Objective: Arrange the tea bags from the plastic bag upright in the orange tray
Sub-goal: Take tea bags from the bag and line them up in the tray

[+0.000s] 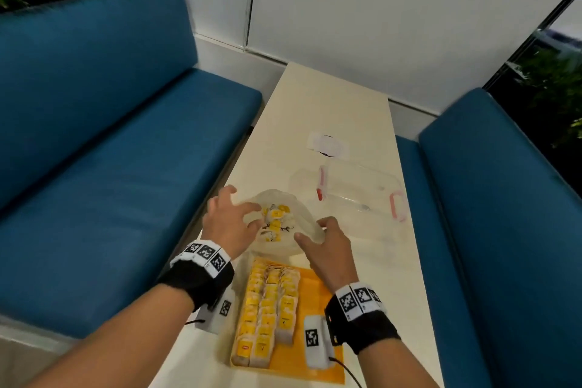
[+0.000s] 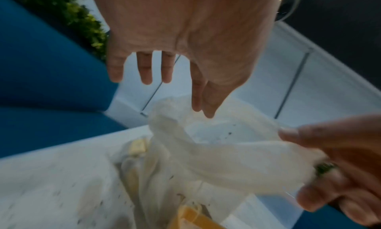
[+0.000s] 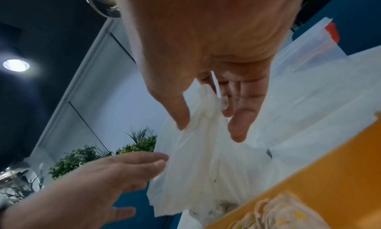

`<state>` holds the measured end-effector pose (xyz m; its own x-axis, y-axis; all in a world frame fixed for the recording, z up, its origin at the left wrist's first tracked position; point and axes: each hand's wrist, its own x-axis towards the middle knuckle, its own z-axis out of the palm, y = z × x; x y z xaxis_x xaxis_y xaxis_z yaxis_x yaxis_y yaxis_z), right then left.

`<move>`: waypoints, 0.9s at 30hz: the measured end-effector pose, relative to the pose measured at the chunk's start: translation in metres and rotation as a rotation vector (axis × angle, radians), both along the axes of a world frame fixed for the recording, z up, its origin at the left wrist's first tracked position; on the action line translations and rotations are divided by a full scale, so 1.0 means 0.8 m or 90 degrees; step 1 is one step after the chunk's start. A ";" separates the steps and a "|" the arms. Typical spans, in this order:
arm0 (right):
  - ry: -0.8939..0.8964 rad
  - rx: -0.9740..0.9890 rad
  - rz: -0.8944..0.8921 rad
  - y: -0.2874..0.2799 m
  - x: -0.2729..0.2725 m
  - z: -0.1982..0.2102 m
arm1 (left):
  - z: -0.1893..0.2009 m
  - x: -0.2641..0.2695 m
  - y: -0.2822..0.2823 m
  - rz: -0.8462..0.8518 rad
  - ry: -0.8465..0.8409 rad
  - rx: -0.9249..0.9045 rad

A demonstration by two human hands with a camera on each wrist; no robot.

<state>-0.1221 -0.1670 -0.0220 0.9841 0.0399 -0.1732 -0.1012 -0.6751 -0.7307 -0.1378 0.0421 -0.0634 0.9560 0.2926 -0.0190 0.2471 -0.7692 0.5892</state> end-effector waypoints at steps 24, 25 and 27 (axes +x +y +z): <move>-0.049 -0.051 0.039 0.058 0.006 0.008 | -0.020 0.102 -0.019 -0.519 0.246 0.393; -0.046 -0.049 0.046 0.058 0.006 0.008 | -0.028 0.103 -0.018 -0.513 0.268 0.400; -0.039 -0.046 0.055 0.058 0.005 0.006 | -0.049 0.104 -0.018 -0.504 0.302 0.410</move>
<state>-0.1179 -0.1210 -0.0169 0.9863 0.1146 -0.1190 0.0023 -0.7300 -0.6834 -0.0545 0.0278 -0.1025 0.8134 -0.3069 -0.4942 -0.3520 -0.9360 0.0019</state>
